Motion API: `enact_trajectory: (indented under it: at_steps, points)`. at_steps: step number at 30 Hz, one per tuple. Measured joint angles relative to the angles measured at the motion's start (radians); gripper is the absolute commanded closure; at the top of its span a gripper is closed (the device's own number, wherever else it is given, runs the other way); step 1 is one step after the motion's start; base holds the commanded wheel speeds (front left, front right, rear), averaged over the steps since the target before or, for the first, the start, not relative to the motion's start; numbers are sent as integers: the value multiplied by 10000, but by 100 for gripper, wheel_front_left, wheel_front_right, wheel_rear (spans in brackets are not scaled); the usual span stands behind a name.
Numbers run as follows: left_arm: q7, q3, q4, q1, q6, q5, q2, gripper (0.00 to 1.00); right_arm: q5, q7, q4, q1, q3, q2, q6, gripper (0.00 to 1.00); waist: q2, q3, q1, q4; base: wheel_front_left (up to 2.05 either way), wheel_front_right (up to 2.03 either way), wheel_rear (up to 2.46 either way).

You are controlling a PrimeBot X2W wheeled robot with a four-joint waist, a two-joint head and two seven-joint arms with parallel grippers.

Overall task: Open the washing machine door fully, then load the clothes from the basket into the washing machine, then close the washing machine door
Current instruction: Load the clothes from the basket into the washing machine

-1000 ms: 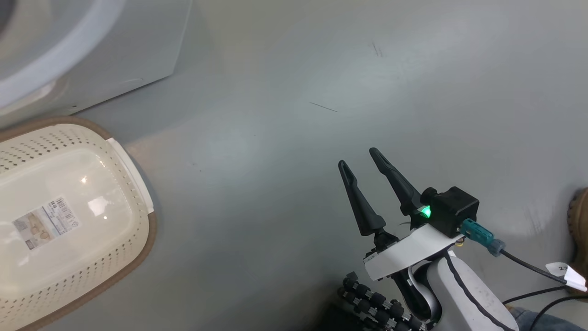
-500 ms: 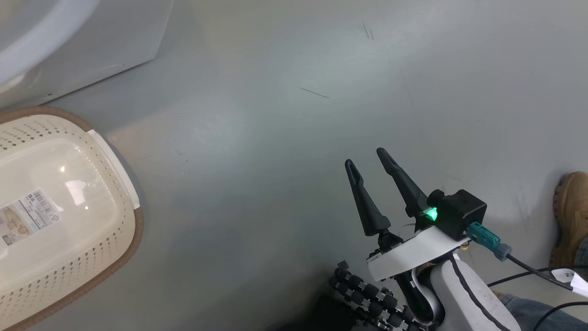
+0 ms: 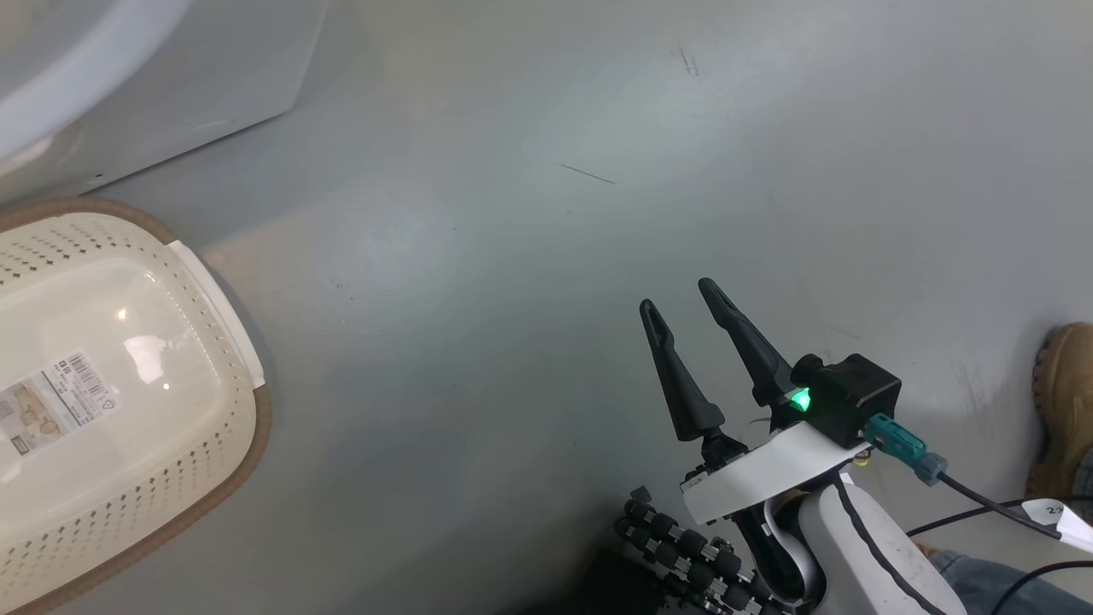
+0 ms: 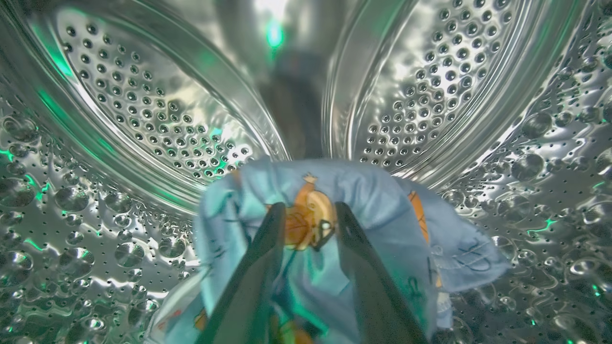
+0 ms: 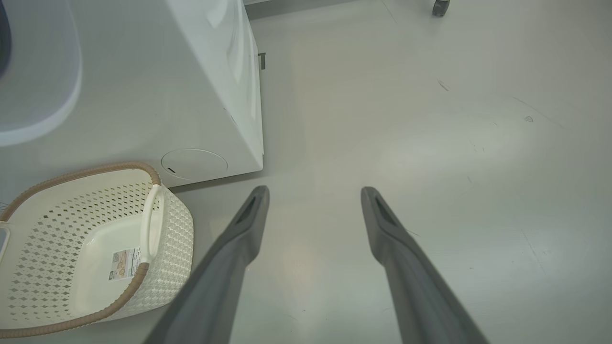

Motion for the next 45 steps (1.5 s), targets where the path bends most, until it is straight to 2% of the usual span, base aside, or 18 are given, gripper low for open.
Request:
enact_trajectory:
  at_steps: [1,6,19,37,45]
  points:
    - [2,-4,69,4,61,0,0,0,-15,-2,10,0,-2,0,0,0,0,-30,0,3,0,0,0]
    - [40,-8,418,-1,221,8,-61,0,-92,0,94,-11,-86,0,2,0,0,-163,0,51,0,0,0]
    - [-625,351,1739,835,694,-263,-1308,0,-334,0,466,-123,-548,-6,6,0,0,-1012,0,584,0,0,0]
    - [-1647,696,3033,3036,663,-1068,-3068,0,-782,0,1237,265,-1434,-40,104,0,0,-3159,0,1582,0,0,0]
    - [-1779,552,3193,4013,117,-1235,-3816,0,-905,0,1310,511,-1825,-44,153,0,0,-4120,0,2077,0,0,0]
